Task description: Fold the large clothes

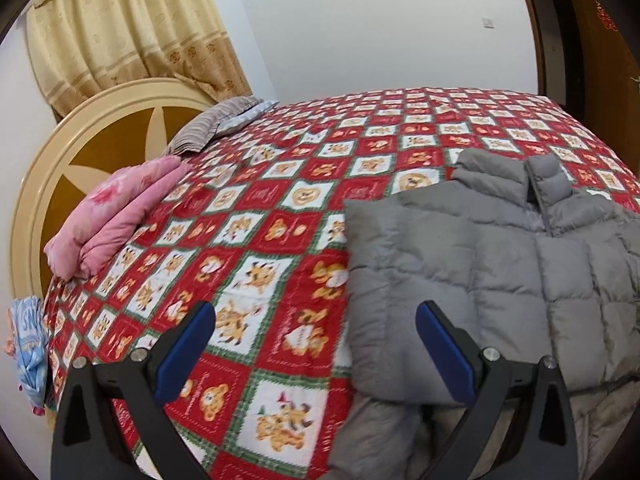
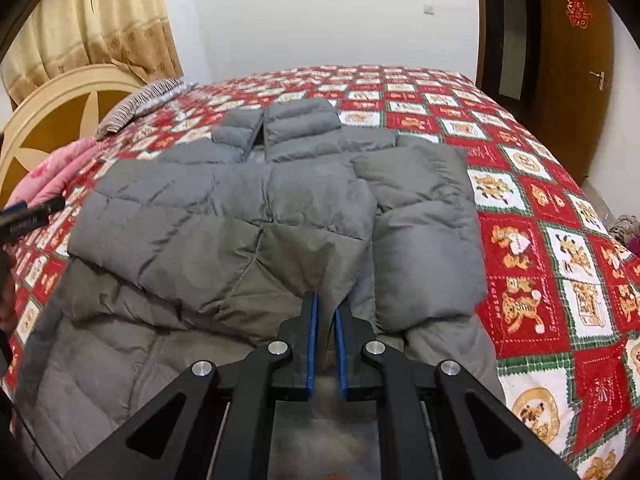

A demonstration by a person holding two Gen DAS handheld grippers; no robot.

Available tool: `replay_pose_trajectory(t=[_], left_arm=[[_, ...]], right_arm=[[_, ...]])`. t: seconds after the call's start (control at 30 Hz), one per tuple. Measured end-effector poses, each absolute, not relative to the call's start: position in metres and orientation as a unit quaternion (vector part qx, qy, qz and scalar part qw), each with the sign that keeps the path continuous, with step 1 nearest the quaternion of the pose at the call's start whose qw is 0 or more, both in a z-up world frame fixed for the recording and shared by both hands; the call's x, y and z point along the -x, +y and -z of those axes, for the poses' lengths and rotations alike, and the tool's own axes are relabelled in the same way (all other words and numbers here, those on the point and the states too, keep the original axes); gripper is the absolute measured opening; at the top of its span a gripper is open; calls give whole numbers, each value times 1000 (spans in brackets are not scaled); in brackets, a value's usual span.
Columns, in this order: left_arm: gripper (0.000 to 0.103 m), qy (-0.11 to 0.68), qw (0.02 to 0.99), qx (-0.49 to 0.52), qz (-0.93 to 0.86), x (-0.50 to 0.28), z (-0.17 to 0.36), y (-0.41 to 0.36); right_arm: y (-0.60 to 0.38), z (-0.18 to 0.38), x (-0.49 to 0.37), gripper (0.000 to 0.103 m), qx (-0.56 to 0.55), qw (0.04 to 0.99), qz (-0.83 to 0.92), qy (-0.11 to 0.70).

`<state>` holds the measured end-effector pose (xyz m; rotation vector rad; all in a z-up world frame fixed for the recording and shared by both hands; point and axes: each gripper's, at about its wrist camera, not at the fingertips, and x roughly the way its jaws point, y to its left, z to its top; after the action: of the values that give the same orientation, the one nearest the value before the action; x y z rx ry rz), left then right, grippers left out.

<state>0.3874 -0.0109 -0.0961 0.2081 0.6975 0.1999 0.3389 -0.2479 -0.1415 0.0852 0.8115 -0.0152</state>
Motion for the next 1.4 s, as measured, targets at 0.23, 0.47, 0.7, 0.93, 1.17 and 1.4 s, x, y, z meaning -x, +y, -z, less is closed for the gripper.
replay_pose_trajectory(t=[0.23,0.47,0.7,0.93,1.17,1.4], left_arm=[[103,335,932,-112,-88,-401,103,-32],[103,326,937,-99,-82,-422,115,-50],[103,371,919,-93,-91,-431,166,-37],[103,395,915,-48,-73,-431,178,-29],[103,398,914,-37,-70,-431,181,-27],[103,399,913,-44,-73,-431,182,-30]], right_arm=[[-258,108,-319,63,-43,933,81,347],[-232,104,-367,63,-106,934,-9,342],[-217,149,-395,63,-78,925,5,371],[-222,168,-391,62,-73,925,8,374],[-223,176,-392,63,-74,922,9,381],[-217,180,-395,63,-55,919,21,391]])
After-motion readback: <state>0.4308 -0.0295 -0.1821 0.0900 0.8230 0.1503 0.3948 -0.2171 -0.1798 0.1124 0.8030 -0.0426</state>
